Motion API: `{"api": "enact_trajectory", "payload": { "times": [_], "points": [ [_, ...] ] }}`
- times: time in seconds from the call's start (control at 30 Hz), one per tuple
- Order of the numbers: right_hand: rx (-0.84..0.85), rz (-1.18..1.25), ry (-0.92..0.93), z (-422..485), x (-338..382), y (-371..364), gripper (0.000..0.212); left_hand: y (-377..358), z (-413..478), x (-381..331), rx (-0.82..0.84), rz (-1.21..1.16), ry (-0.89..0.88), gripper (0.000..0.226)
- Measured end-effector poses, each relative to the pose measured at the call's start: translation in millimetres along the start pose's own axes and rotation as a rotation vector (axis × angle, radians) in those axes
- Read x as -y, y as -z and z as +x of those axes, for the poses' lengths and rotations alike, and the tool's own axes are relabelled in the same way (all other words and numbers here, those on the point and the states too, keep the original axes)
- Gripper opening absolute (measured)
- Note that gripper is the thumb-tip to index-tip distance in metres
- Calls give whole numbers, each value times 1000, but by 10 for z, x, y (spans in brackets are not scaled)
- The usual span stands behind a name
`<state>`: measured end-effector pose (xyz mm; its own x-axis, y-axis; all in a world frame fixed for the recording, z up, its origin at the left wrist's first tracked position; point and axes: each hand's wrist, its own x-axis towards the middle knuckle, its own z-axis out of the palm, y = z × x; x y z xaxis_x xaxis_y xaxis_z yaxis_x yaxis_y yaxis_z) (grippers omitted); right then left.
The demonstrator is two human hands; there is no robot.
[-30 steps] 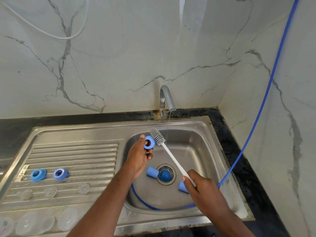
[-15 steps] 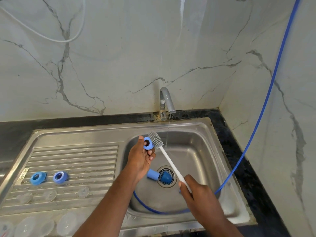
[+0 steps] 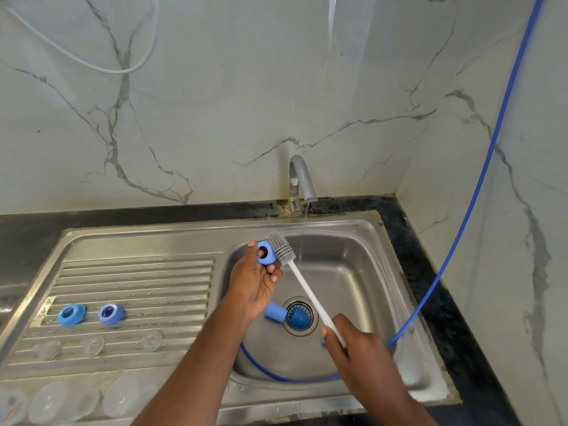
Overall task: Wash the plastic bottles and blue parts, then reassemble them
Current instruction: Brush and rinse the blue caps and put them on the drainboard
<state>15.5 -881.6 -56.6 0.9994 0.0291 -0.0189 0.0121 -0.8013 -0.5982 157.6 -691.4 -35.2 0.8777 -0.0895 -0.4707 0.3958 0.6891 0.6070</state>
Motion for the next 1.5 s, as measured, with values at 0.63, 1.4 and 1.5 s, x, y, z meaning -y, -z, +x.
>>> {"api": "enact_trajectory", "payload": {
  "times": [0.63, 1.4, 1.5],
  "points": [
    [-13, -122, -48, -143, 216, 49, 32, 70, -106, -59, 36, 251, 128, 41],
    [-82, -199, -80, -345, 284, 32, 35, 102, -61, -10, 64, 27, 238, 58],
    [-83, -220, -63, -226, 311, 46, 30, 32, -103, 42, 88, -25, 237, 59]
  ]
}}
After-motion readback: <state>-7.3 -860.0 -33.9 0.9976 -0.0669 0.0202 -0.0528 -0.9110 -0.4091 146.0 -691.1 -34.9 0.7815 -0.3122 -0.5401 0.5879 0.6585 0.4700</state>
